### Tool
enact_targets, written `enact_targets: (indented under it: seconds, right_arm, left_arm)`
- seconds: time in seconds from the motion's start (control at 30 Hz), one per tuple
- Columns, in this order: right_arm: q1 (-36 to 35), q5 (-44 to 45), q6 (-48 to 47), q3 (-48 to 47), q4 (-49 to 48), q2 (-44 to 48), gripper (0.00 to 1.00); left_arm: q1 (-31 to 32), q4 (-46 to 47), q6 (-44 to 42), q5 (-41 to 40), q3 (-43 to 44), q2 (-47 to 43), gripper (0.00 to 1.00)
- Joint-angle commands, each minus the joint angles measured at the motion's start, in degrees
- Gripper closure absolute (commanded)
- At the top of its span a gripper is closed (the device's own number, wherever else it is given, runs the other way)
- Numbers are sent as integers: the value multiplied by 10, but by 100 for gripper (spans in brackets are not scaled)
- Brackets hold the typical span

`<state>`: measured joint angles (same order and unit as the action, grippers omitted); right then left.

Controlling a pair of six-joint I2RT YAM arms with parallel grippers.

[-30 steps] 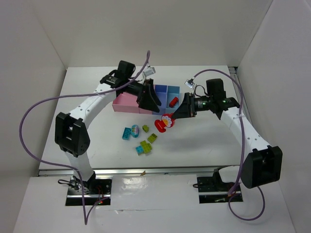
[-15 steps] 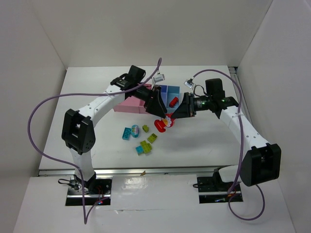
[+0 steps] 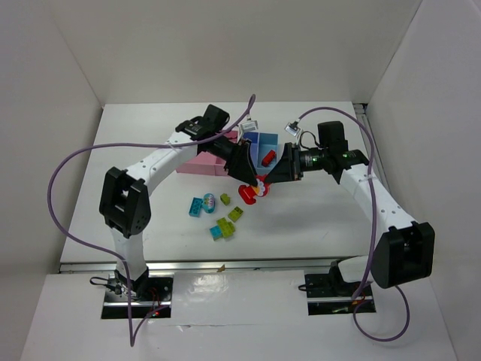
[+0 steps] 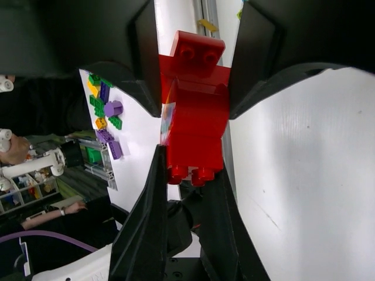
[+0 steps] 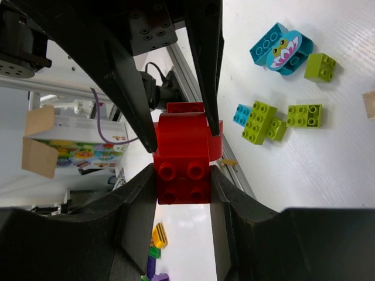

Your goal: Sort the legos into containers by color

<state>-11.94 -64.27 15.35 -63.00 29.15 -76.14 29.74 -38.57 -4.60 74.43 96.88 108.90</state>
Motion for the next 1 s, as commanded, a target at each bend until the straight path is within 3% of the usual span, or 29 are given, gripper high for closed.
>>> enact_targets:
  seconds: [0.0, 0.07, 0.1, 0.17, 0.2, 0.47, 0.67, 0.8, 0.9, 0.97]
  right_arm:
    - [4, -4, 7, -27, -35, -1, 82]
    - [4, -4, 7, -27, -40, -1, 82]
    - [4, -4, 7, -27, -40, -1, 82]
    - [4, -4, 7, -27, -40, -1, 82]
    - [4, 5, 7, -27, -32, -6, 82]
    - [30, 30, -9, -63, -22, 11, 83]
    - [48, 55, 45, -54, -108, 27, 83]
    - [54, 221, 56, -75, -99, -5, 81]
    - [16, 359, 64, -118, -57, -66, 78]
    - [-24, 504, 73, -163, -33, -110, 78]
  left_arm:
    - [4, -10, -29, 19, 26, -4, 48]
    - [4, -10, -29, 19, 31, -4, 59]
    - [4, -10, -29, 19, 31, 3, 73]
    - [4, -16, -29, 19, 38, 3, 85]
    - [4, -16, -29, 19, 38, 10, 100]
    - [-24, -35, -39, -28, 10, 10, 100]
    - [-64, 47, 50, -71, -34, 10, 100]
    - [-85, 96, 143, -132, -39, 4, 100]
    - [-107, 104, 198, -205, -39, -9, 100]
    - [-127, 110, 235, -250, -39, -28, 100]
